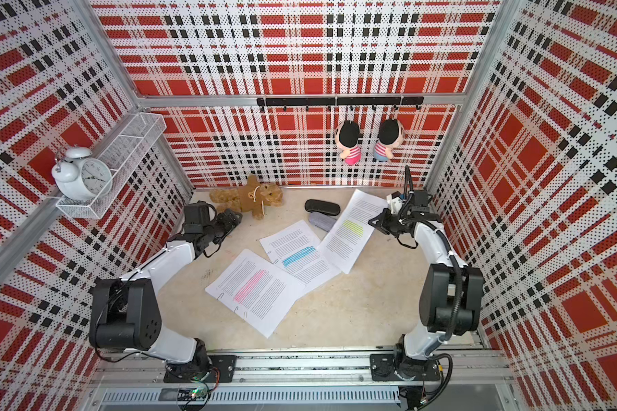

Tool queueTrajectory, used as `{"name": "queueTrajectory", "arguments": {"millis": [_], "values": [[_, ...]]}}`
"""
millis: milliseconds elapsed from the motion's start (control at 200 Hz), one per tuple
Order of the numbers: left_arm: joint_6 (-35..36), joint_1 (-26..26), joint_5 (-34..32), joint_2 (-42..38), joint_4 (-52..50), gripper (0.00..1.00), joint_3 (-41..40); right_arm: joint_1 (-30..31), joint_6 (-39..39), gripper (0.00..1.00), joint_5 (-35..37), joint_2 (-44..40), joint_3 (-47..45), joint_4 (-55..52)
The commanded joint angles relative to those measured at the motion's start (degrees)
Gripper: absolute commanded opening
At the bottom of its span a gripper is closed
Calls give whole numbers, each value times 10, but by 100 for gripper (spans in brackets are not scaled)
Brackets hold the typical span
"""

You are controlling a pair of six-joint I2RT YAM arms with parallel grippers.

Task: Unclip the paperclips from the documents
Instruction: Place the document at the center of the board.

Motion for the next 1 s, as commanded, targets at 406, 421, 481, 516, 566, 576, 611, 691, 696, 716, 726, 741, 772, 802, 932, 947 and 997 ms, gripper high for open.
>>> {"name": "queueTrajectory", "arguments": {"millis": [406,421,481,516,566,576,611,691,696,716,726,741,772,802,932,947,997], "values": [[-79,-54,-63,-23,-53,98,-5,-87,-60,64,313,181,232,-199],[-84,-56,-70,-26,-59,98,-5,-84,-61,66,320,176,231,-197],[-99,-55,-88,-34,-81,98,-4,-72,-64,70,350,147,216,-182],[-104,-55,-92,-38,-89,98,-5,-59,-71,73,375,131,208,-177],[-107,-56,-96,-44,-97,98,-5,-29,-81,78,415,109,201,-175],[-108,-56,-97,-46,-99,98,-5,-21,-84,79,423,106,200,-175],[-108,-58,-100,-50,-103,98,-7,6,-92,81,446,92,196,-173],[-100,-61,-110,-58,-112,98,-7,80,-98,98,487,63,178,-148],[-99,-62,-110,-59,-113,98,-8,86,-99,99,490,61,176,-145],[-97,-63,-113,-61,-115,98,-9,109,-98,100,501,54,170,-135],[-96,-64,-113,-62,-114,98,-9,117,-97,100,508,51,168,-130],[-94,-65,-114,-63,-114,98,-10,135,-96,100,519,47,163,-122],[-90,-66,-112,-65,-114,98,-11,166,-89,100,549,39,153,-98],[-86,-65,-107,-66,-115,98,-13,194,-83,100,578,32,140,-73],[-76,-78,-99,-82,-138,98,-30,256,-96,100,512,40,129,-5],[-79,-77,-97,-85,-140,98,-34,256,-92,100,485,45,133,-2],[-96,-78,-97,-101,-153,98,-54,255,-70,100,398,61,147,6]]}}
